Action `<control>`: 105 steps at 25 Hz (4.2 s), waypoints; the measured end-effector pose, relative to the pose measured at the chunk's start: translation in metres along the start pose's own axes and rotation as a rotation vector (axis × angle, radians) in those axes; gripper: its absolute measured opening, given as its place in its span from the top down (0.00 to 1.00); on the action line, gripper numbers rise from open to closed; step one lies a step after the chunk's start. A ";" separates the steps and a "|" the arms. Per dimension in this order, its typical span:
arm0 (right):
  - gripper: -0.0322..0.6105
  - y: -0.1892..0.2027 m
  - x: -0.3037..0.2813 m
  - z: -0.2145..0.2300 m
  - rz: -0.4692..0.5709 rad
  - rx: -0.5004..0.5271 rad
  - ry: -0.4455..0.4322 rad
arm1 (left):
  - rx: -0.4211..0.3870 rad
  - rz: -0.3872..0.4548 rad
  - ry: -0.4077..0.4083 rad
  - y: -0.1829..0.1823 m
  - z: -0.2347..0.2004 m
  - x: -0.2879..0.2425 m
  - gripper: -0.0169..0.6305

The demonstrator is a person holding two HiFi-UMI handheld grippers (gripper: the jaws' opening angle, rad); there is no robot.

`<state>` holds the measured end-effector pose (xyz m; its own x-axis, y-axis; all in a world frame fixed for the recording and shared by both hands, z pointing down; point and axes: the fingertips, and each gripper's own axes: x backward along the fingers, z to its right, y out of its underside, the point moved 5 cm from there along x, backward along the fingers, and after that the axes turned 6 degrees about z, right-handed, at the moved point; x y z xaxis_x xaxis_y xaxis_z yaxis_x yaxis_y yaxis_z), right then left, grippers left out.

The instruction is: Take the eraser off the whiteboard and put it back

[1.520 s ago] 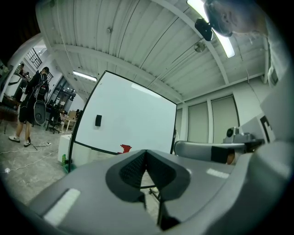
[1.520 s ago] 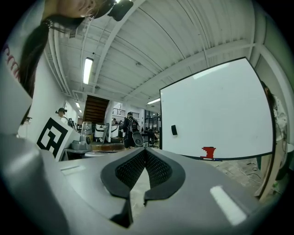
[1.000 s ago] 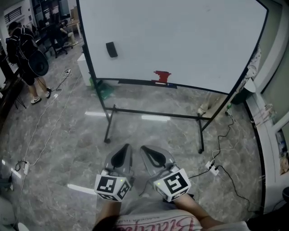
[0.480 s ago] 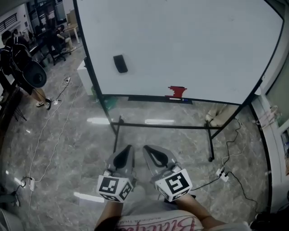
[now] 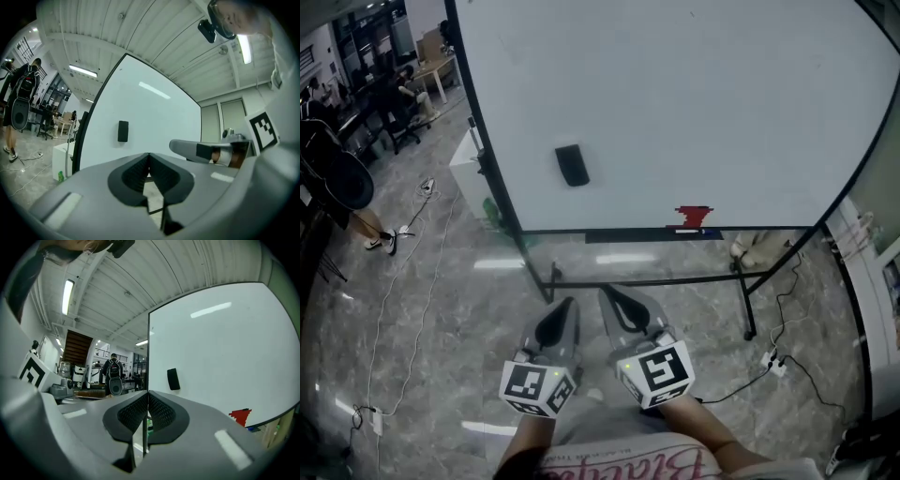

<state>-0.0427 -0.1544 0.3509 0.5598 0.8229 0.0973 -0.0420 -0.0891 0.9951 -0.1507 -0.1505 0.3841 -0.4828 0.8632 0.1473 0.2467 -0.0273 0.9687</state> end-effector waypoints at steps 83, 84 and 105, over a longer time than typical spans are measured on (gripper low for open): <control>0.58 -0.005 -0.003 0.074 -0.067 0.177 0.304 | 0.050 0.044 0.125 -0.006 0.009 -0.067 0.98; 0.58 -0.006 -0.005 0.078 -0.067 0.180 0.302 | 0.053 0.047 0.122 -0.005 0.010 -0.071 0.98; 0.58 -0.004 -0.111 0.205 -0.067 0.142 0.265 | 0.038 0.065 0.019 0.007 -0.016 -0.175 0.98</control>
<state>0.0650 -0.3610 0.3330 0.3215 0.9455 0.0507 0.1139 -0.0918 0.9892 -0.0775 -0.3101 0.3682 -0.4803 0.8506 0.2141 0.3098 -0.0638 0.9486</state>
